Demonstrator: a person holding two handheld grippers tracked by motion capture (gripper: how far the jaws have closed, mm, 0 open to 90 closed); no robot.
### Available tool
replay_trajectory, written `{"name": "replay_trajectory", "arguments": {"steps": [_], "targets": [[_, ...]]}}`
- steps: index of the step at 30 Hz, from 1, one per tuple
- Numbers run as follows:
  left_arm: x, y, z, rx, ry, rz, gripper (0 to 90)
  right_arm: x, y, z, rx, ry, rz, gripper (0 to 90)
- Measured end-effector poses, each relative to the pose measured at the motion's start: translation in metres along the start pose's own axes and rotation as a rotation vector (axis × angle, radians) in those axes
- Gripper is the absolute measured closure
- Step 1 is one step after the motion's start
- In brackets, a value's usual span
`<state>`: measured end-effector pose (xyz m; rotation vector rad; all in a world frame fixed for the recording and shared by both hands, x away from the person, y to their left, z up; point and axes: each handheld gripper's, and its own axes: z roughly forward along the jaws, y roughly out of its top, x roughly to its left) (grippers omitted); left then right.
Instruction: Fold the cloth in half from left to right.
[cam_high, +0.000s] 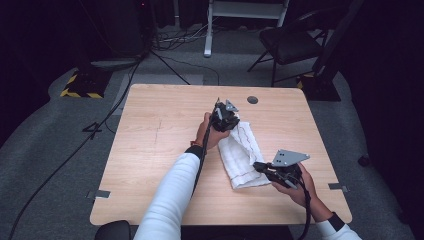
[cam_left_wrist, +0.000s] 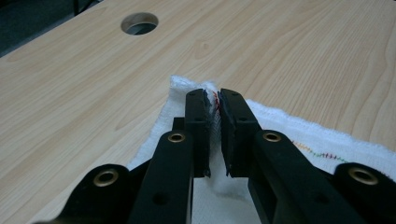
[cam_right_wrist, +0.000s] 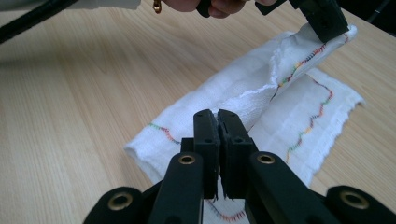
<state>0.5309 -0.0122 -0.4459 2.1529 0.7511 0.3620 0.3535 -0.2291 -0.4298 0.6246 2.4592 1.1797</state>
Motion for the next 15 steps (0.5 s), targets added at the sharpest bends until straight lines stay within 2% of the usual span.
{"name": "replay_trajectory", "arguments": {"steps": [5, 9, 15], "targets": [[-0.005, 0.003, 0.01, 0.012, 0.0, 0.009, 82.0, -0.004, -0.011, -0.001, 0.033, -0.01, 0.005, 87.1], [-0.006, 0.004, 0.015, 0.012, -0.003, -0.001, 81.6, -0.007, -0.017, -0.003, 0.049, -0.017, 0.018, 87.0], [-0.012, 0.009, 0.028, 0.028, 0.016, -0.002, 81.0, -0.01, -0.025, -0.002, 0.084, -0.027, 0.027, 87.0]]}}
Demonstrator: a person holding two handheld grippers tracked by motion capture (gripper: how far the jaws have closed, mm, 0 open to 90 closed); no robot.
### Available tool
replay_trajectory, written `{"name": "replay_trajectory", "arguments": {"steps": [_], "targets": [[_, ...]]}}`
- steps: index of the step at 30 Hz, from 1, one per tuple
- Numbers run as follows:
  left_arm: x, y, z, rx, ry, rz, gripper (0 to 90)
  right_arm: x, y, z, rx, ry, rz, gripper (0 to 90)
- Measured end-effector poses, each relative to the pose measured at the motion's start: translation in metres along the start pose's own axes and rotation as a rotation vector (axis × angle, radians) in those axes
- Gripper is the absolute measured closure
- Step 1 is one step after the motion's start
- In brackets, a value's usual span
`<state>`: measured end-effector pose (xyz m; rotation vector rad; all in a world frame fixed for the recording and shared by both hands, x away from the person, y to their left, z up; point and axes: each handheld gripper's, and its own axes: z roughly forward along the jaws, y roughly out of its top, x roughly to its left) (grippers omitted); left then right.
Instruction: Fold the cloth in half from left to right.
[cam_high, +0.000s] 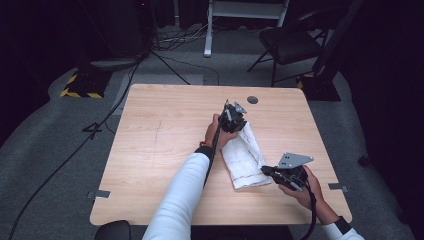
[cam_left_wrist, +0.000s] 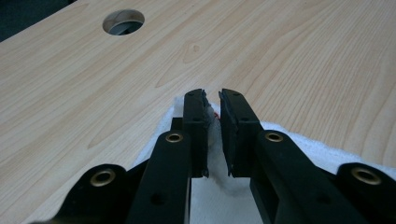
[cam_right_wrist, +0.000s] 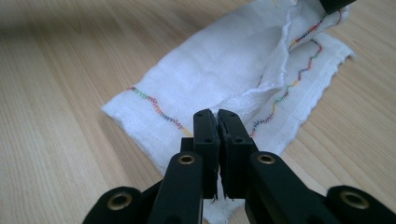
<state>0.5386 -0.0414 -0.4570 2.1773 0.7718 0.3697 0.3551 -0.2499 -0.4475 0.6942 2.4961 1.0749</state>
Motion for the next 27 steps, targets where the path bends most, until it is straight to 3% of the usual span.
{"name": "replay_trajectory", "arguments": {"steps": [3, 6, 8, 11, 15, 18, 21, 24, 25, 27], "targets": [[-0.005, 0.003, 0.006, -0.005, 0.024, -0.003, 76.8, -0.001, -0.004, 0.002, 0.024, -0.007, 0.009, 86.5], [-0.009, 0.005, 0.006, -0.01, 0.007, 0.006, 71.5, -0.004, -0.009, 0.001, 0.038, -0.034, 0.02, 82.8], [-0.011, 0.005, 0.003, -0.018, -0.006, 0.024, 66.2, -0.007, -0.015, -0.001, 0.039, -0.061, 0.042, 75.8], [-0.016, 0.002, -0.004, 0.008, 0.013, 0.08, 60.8, -0.012, -0.025, -0.003, 0.05, -0.09, 0.069, 68.4], [-0.021, -0.007, -0.02, -0.008, 0.012, 0.06, 44.3, -0.019, -0.031, -0.006, 0.042, -0.11, 0.106, 61.3], [-0.029, -0.016, -0.038, -0.045, -0.034, 0.04, 34.3, -0.023, -0.03, -0.01, 0.031, -0.161, 0.124, 57.3], [-0.041, -0.032, -0.057, -0.055, -0.086, 0.062, 31.0, -0.025, -0.029, -0.013, 0.004, -0.176, 0.132, 52.9], [-0.055, -0.052, -0.07, -0.024, -0.116, 0.097, 29.3, -0.027, -0.029, -0.009, 0.005, -0.172, 0.123, 50.5], [-0.055, -0.052, -0.07, -0.024, -0.116, 0.097, 29.4, -0.029, -0.029, -0.006, 0.008, -0.165, 0.127, 49.5], [-0.068, -0.071, -0.08, 0.007, -0.152, 0.11, 30.3, -0.03, -0.03, -0.002, 0.014, -0.15, 0.124, 48.1]]}}
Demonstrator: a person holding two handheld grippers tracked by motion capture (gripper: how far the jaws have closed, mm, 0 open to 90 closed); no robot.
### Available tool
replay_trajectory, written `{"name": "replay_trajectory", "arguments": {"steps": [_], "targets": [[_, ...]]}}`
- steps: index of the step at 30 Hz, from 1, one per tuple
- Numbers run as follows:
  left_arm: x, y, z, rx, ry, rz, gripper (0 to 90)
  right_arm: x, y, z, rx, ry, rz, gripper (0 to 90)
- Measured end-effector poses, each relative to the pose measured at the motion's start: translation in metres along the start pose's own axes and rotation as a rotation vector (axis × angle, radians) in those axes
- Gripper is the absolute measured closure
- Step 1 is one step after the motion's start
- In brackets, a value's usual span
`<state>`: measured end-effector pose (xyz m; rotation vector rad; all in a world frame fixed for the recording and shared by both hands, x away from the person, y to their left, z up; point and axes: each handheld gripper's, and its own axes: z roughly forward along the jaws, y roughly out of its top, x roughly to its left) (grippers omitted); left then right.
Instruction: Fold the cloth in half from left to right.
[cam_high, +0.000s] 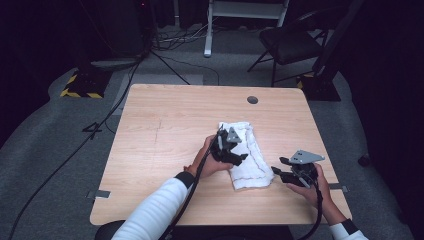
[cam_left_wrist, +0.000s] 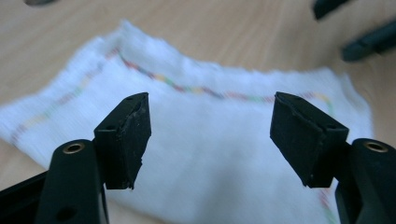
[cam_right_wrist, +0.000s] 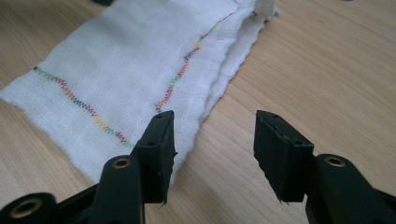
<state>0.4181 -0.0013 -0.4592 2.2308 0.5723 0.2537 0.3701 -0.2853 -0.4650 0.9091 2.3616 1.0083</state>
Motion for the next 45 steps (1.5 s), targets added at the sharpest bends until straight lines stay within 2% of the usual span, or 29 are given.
{"name": "replay_trajectory", "arguments": {"steps": [3, 5, 9, 14, 19, 27, 30, 35, 38, 41, 45], "targets": [[-0.012, -0.016, -0.003, 0.036, -0.01, 0.016, 30.9, 0.0, 0.0, 0.006, 0.016, 0.019, -0.009, 45.8], [-0.017, -0.024, -0.002, 0.065, 0.001, 0.044, 30.6, 0.001, 0.0, 0.009, 0.026, 0.029, -0.015, 44.9], [-0.02, -0.036, 0.0, 0.095, -0.006, 0.047, 30.5, 0.003, -0.001, 0.015, 0.053, 0.061, -0.034, 44.3], [-0.017, -0.04, 0.002, 0.115, -0.013, 0.036, 30.1, 0.007, -0.004, 0.024, 0.109, 0.086, -0.061, 44.6], [-0.016, -0.044, 0.003, 0.113, -0.022, 0.024, 30.5, 0.007, -0.006, 0.024, 0.112, 0.099, -0.047, 45.8], [-0.019, -0.049, -0.004, 0.127, -0.024, 0.047, 30.9, 0.015, -0.007, 0.022, 0.116, 0.139, -0.036, 48.7], [-0.019, -0.052, -0.009, 0.134, -0.023, 0.056, 30.9, 0.022, -0.006, 0.022, 0.12, 0.152, -0.053, 48.8], [-0.021, -0.059, -0.017, 0.133, -0.017, 0.049, 30.8, 0.034, -0.005, 0.021, 0.122, 0.171, -0.072, 48.0], [-0.022, -0.067, -0.024, 0.126, -0.019, 0.028, 30.6, 0.04, -0.004, 0.022, 0.123, 0.182, -0.072, 47.0], [-0.02, -0.076, -0.03, 0.111, -0.039, -0.016, 30.3, 0.046, -0.003, 0.022, 0.117, 0.19, -0.083, 45.0], [-0.019, -0.084, -0.038, 0.11, -0.043, -0.037, 29.8, 0.054, -0.001, 0.024, 0.114, 0.21, -0.1, 39.2]]}}
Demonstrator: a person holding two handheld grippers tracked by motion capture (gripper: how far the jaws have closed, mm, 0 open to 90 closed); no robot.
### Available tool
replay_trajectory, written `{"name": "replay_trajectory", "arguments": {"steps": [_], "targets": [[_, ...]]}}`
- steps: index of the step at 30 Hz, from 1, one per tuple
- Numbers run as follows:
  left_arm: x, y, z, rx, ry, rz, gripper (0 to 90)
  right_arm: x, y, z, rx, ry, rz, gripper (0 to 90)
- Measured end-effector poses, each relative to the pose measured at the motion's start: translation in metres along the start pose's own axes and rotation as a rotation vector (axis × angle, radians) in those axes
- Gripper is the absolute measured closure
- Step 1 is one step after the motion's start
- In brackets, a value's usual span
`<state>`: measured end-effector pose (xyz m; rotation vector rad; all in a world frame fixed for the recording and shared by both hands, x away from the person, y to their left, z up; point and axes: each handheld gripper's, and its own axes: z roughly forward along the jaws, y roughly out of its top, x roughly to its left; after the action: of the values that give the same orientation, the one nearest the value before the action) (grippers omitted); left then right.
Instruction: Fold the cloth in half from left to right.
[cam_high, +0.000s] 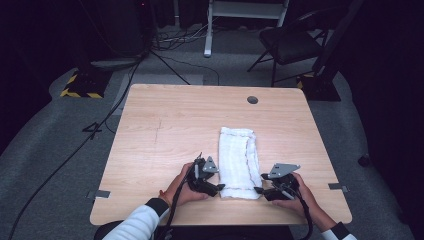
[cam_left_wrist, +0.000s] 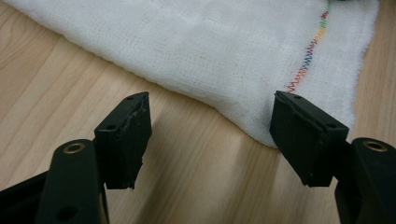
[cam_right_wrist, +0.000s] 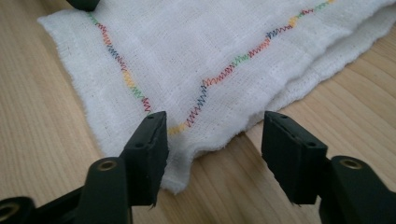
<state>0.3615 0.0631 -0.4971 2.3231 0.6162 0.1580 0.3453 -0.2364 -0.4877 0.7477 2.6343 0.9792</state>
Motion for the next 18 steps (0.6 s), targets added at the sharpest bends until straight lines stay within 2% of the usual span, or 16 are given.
{"name": "replay_trajectory", "arguments": {"steps": [4, 7, 12, 13, 18], "targets": [[-0.001, -0.005, -0.006, 0.007, 0.017, -0.012, 29.5, 0.005, 0.004, 0.0, -0.001, 0.008, -0.039, 35.3], [0.001, -0.005, -0.01, 0.013, 0.031, -0.024, 27.2, 0.003, 0.007, -0.007, -0.034, 0.008, -0.037, 35.7], [0.01, 0.0, -0.02, -0.021, 0.063, -0.026, 24.8, -0.015, 0.014, -0.019, -0.102, -0.024, 0.01, 37.3], [0.012, 0.002, -0.02, -0.024, 0.062, -0.033, 24.8, -0.019, 0.016, -0.02, -0.108, -0.036, 0.015, 37.5], [0.022, 0.013, -0.02, -0.031, 0.083, -0.017, 24.0, -0.04, 0.024, -0.019, -0.131, -0.077, 0.042, 38.7]]}}
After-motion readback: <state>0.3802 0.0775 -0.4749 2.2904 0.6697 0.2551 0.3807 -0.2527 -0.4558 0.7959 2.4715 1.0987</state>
